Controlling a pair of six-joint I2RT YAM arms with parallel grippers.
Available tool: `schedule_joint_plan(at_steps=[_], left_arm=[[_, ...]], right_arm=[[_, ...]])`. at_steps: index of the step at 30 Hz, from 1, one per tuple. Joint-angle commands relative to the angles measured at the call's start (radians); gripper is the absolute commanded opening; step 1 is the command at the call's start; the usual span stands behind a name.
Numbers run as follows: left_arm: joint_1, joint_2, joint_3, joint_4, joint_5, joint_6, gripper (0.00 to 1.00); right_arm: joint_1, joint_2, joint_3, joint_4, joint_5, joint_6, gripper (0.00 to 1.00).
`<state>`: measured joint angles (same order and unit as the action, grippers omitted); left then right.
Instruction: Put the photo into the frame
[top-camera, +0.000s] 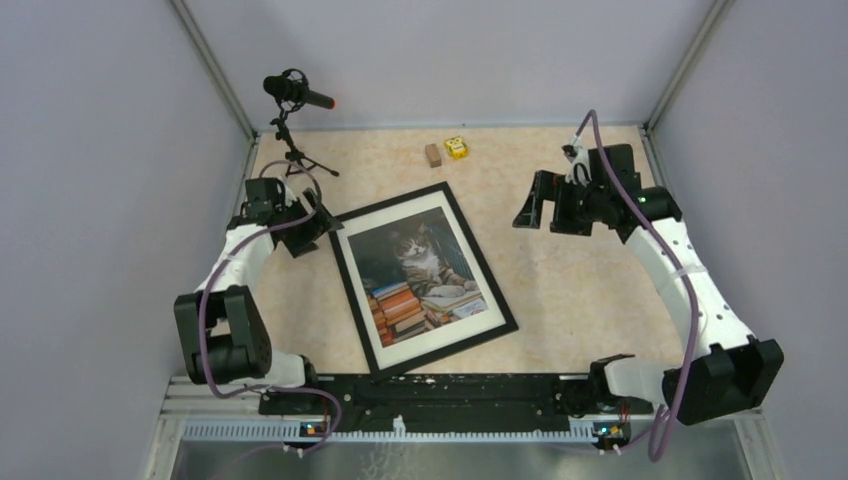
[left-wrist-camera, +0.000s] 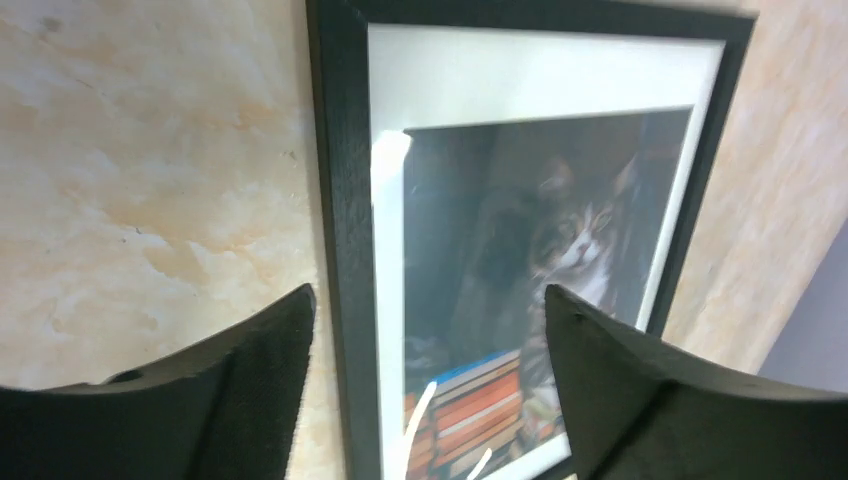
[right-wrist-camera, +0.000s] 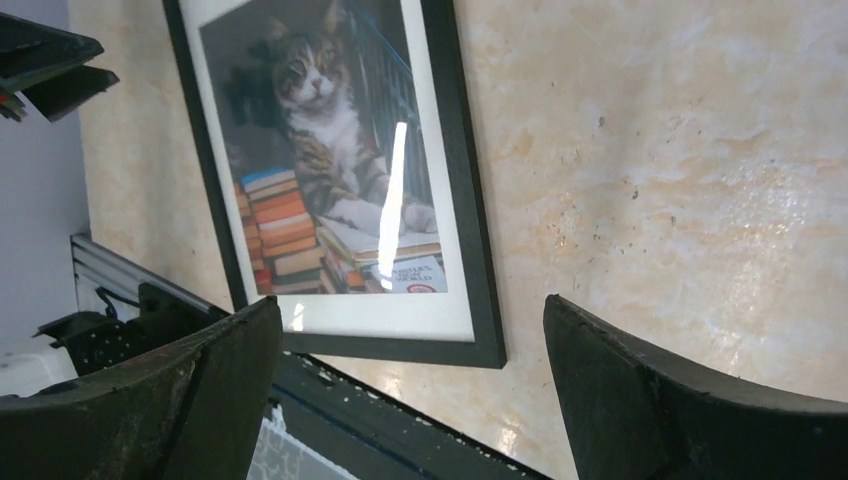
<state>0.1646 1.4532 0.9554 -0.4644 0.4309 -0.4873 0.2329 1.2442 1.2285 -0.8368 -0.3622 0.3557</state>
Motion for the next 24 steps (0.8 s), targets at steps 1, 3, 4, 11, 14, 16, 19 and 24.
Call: schedule_joint_plan(at_steps=[1,3,4,11,14,16,19,24], left_arm=[[-0.072,-0.171,0.091,-0.006,-0.188,0.019,0.92],[-0.125,-0.239,0.142,-0.043,-0.212,0.023,0.92],[-0.175,-0.273,0.174,-0.049,-0.223,0.037,0.92],[-0.531,-0.433,0.401,0.079,-0.176,0.126,0.92],[-0.542,-0.490,0.421,0.237,-0.051,0.124,0.94],[-0.543,-0.517,0.446,0.284,-0.019,0.134,0.95],[-0.543,-0.561,0.500,0.294,-0.038,0.172,0.97],[-0.542,-0.639,0.513,0.315,-0.123,0.208,0.99]], right_arm=[[-0.006,-0.097,0.172,-0.113,0.038,-0.033,0.99],[-0.005,-0.120,0.252,-0.157,0.042,-0.039,0.99],[-0.006,-0.129,0.290,-0.176,0.043,-0.042,0.99],[-0.006,-0.201,0.516,-0.218,0.051,-0.055,0.99],[-0.005,-0.271,0.543,-0.158,0.045,-0.053,0.99],[-0.005,-0.336,0.522,-0.087,0.051,-0.037,0.99],[-0.006,-0.426,0.490,-0.004,0.089,-0.020,0.99],[-0.005,-0.497,0.513,0.012,0.222,-0.009,0.99]])
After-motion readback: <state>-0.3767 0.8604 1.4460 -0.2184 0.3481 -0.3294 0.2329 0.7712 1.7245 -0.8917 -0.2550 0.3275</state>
